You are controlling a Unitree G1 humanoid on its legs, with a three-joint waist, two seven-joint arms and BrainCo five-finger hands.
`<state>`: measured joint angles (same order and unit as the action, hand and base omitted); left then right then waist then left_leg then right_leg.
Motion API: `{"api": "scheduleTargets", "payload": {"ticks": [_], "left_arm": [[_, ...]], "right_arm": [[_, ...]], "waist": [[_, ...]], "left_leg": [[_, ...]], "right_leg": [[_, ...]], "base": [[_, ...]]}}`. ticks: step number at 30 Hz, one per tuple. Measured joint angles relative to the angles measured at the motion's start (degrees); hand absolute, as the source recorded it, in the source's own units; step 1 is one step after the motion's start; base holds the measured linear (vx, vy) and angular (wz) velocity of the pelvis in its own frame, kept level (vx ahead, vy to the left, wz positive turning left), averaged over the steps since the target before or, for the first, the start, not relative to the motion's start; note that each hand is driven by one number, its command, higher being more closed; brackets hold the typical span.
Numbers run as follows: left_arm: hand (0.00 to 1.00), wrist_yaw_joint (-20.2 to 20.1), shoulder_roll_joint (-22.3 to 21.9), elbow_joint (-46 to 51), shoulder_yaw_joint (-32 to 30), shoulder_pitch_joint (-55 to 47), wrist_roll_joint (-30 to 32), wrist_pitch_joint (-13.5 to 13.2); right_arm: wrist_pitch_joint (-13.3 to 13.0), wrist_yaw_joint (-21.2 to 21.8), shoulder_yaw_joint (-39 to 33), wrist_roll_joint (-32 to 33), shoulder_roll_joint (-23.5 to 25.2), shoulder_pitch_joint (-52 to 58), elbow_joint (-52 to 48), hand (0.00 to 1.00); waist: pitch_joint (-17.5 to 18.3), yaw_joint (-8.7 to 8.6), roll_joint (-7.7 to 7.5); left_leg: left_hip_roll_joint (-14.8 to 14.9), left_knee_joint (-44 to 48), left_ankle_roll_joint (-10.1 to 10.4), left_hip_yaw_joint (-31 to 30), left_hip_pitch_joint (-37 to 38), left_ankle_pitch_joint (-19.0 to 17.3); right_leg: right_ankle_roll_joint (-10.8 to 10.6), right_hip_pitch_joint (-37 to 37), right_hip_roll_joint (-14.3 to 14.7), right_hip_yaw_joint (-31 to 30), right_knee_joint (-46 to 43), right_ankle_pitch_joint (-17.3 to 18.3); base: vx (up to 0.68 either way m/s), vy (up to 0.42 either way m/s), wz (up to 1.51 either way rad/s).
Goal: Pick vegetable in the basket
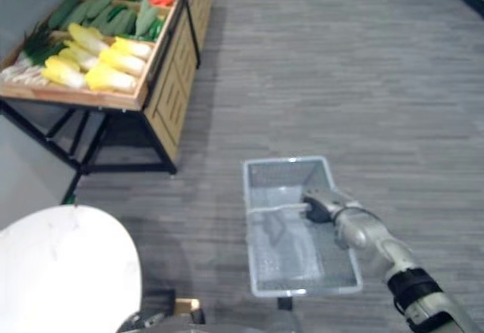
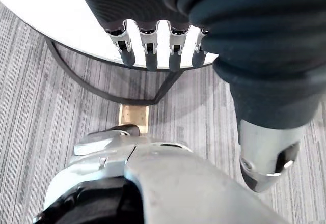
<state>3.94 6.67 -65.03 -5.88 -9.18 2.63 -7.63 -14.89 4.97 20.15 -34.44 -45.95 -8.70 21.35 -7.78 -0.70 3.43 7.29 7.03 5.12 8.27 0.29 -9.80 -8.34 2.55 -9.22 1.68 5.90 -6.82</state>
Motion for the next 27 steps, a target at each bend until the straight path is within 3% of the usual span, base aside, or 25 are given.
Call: {"api": "scheduleTargets", "payload": {"ticks": [4,7,9,10,11,12,15,16,18,19,22,23,24,25,26,27], "left_arm": [[0.0,-0.2,0.0,0.3,1.2,0.1,0.4,-0.1],[0.0,-0.4,0.4,1.3,2.4,0.1,0.5,-0.1],[0.0,-0.5,0.9,1.3,3.5,0.1,0.8,-0.1],[0.0,-0.4,0.9,1.2,4.0,0.2,1.0,-0.1],[0.0,-0.5,1.2,1.1,4.3,-0.1,1.0,-0.1],[0.0,-0.5,1.6,1.0,4.6,-0.2,1.0,-0.1],[0.0,-0.5,3.1,1.1,5.6,-0.2,1.0,0.2],[0.0,-0.4,3.3,1.1,5.6,0.0,1.0,0.3],[0.0,-0.4,3.1,1.0,5.6,0.3,1.0,0.7],[0.0,-0.4,3.2,1.0,5.6,0.7,1.0,0.7],[0.0,-0.5,2.9,1.2,5.6,1.3,1.0,0.7],[0.0,-0.4,3.1,1.2,5.6,1.4,1.1,0.7],[0.0,-0.4,3.6,1.1,5.5,1.5,1.2,0.7],[0.0,-0.5,2.2,1.1,5.5,2.0,1.5,0.8],[0.0,-0.5,1.5,1.2,5.5,2.3,1.6,0.7],[0.0,-0.4,0.7,1.5,5.2,3.3,2.2,0.2]], "right_arm": [[0.0,0.0,-2.3,1.1,0.7,1.9,0.0,1.0],[0.0,-0.1,-5.7,1.2,2.3,4.6,-0.1,1.0],[0.5,-0.1,-6.9,1.2,2.7,6.2,-0.1,1.0],[1.2,-0.1,-8.3,0.8,3.4,7.5,0.0,1.0],[1.9,-0.1,-8.7,0.7,4.2,7.6,0.0,1.0],[2.2,-0.1,-8.9,0.7,5.0,8.2,0.0,1.0],[2.2,-0.7,-10.9,0.8,7.3,8.8,0.0,1.0],[2.2,-0.7,-11.3,1.0,7.9,8.7,0.0,1.0],[1.9,-0.7,-11.9,1.1,9.5,8.6,0.0,1.0],[1.7,-0.7,-12.3,1.2,9.7,8.6,0.0,1.0],[1.8,-0.8,-14.1,1.3,9.9,8.4,0.1,1.0],[2.0,-0.9,-14.9,1.3,9.9,8.4,0.1,1.0],[2.2,-1.0,-16.1,1.3,10.0,8.4,0.1,1.0],[3.1,-1.2,-18.4,1.3,10.0,8.4,0.4,1.0],[3.5,-1.3,-19.4,1.2,10.0,8.3,0.6,1.0],[4.5,-1.4,-19.7,1.2,10.2,6.5,1.5,1.0]], "waist": [[0.0,-0.07,-0.17],[-0.2,-0.12,-1.1],[-0.3,-0.34,-1.47],[-0.6,-0.54,-1.82],[-0.8,-0.68,-1.68],[-1.1,-0.9,-2.06],[-1.6,-1.16,-3.99],[-1.8,-1.57,-3.87],[-2.1,-2.49,-3.62],[-2.6,-2.66,-3.27],[-3.0,-3.81,-3.13],[-3.0,-3.86,-3.95],[-3.4,-3.94,-4.33],[-3.5,-4.14,-1.92],[-2.7,-3.84,-0.26],[-2.1,-3.49,1.32]], "left_leg": [[0.1,0.0,0.0,-0.9,0.8,-1.1],[-0.4,0.7,-0.3,-0.8,1.0,-2.2],[-0.8,1.7,-0.6,-1.1,0.9,-3.3],[-1.4,2.1,-1.3,-1.2,1.3,-5.1],[-1.2,1.8,-1.7,-1.1,2.2,-5.3],[-1.5,1.1,-2.3,-0.9,4.0,-5.0],[-2.9,-1.1,-3.6,-1.0,7.6,-4.6],[-3.2,-1.9,-4.5,-1.4,8.3,-4.1],[-1.7,-1.9,-4.7,-2.5,7.9,-4.1],[-0.8,-2.1,-4.7,-2.9,7.9,-4.1],[0.0,-3.9,-4.1,-4.4,9.6,-4.7],[-0.1,-4.1,-3.3,-4.4,10.9,-5.2],[-0.3,-4.0,-1.6,-5.1,12.6,-6.9],[2.2,-3.4,-0.9,-6.1,13.2,-8.2],[3.4,-2.7,-0.7,-6.7,12.9,-8.0],[4.2,1.7,-0.9,-8.2,10.7,-5.4]], "right_leg": [[0.0,0.1,0.5,-1.2,0.0,0.0],[-0.2,0.9,0.1,-1.8,-1.9,0.6],[-0.5,3.0,-0.4,-1.9,-7.5,3.3],[-0.3,7.2,-0.9,-1.4,-17.5,5.1],[0.9,11.4,-1.1,-0.3,-26.3,4.6],[4.2,13.8,-1.6,0.8,-32.7,3.2],[5.2,14.8,-4.3,3.0,-38.8,2.4],[5.2,16.6,-5.2,4.1,-41.2,2.7],[6.2,17.1,-4.2,6.9,-38.2,5.8],[6.2,17.2,-3.1,8.0,-34.3,5.8],[3.2,17.2,-1.7,7.7,-17.3,3.3],[2.3,16.9,-1.9,7.3,-13.0,2.7],[2.7,16.4,-2.3,7.1,-11.5,0.5],[3.6,17.8,-0.8,8.2,-16.6,-1.6],[4.5,19.0,0.1,8.8,-18.9,0.7],[6.2,20.3,1.0,8.9,-22.4,3.9]], "base": [[0.05,0.007,-0.16],[0.0,0.047,-0.12],[-0.03,0.071,-0.03],[-0.07,0.078,-0.13],[-0.08,0.1,-0.17],[-0.03,0.072,-0.1],[0.02,0.075,0.04],[0.07,0.012,0.07],[0.16,-0.023,0.2],[0.23,-0.078,0.27],[0.31,-0.165,0.33],[0.4,-0.302,0.28],[0.39,-0.319,0.37],[0.47,-0.364,0.33],[0.41,-0.294,0.08],[0.5,-0.355,-0.09]]}}
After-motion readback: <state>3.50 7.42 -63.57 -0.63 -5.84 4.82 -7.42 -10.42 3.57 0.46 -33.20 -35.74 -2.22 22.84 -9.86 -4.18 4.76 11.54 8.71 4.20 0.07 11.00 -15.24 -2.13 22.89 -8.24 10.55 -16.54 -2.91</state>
